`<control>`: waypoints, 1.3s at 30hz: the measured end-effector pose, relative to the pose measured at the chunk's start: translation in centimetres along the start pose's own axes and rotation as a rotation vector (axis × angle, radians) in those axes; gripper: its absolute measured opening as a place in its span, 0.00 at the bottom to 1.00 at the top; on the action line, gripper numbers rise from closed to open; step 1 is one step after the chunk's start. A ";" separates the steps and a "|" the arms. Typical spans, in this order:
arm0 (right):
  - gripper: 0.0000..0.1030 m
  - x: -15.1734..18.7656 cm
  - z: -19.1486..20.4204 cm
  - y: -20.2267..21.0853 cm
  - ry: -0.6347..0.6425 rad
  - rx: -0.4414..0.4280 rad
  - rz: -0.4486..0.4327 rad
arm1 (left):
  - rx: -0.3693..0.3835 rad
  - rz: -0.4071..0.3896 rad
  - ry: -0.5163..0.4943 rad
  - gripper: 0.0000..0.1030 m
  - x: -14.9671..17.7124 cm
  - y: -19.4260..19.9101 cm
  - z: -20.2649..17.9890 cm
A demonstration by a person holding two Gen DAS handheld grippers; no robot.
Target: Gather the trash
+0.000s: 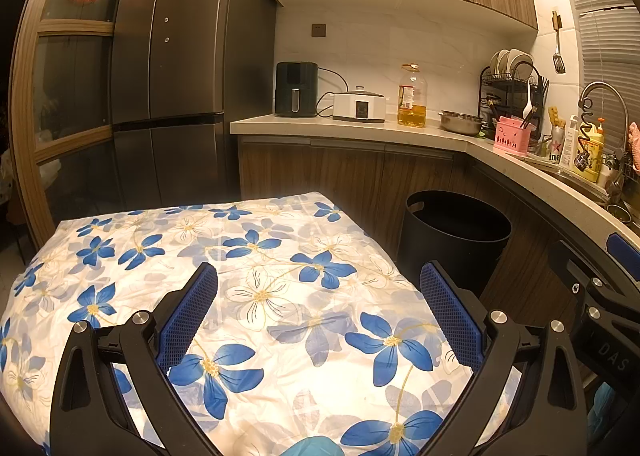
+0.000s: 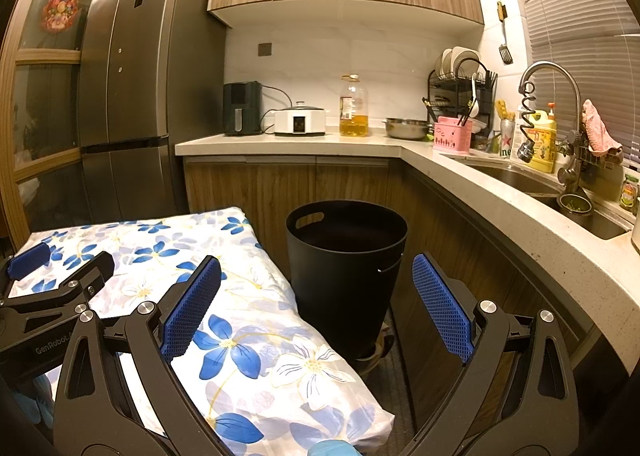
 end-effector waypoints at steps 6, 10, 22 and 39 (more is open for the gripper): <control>0.92 0.0 -0.1 0.0 -0.003 0.001 0.000 | 0.000 0.000 0.000 0.94 0.0 0.0 0.0; 0.92 0.0 0.0 0.2 -0.004 0.004 -0.002 | 0.000 0.000 0.000 0.94 0.0 0.0 0.0; 0.92 0.0 0.0 0.2 -0.006 0.004 -0.003 | 0.003 0.004 -0.003 0.94 0.0 0.0 -0.1; 0.92 0.1 -0.5 0.0 -0.018 0.015 -0.002 | -0.002 0.014 -0.018 0.73 0.5 -0.3 0.0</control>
Point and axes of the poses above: each gripper's, at about its wrist camera, not at the fingertips, and y roughly against the way its jaws point, z to its left, x to its underside, the point moved 1 cm from there along -y, roughly the way its jaws point, and after that the axes turned 10 degrees about y, right-handed, at the moved point
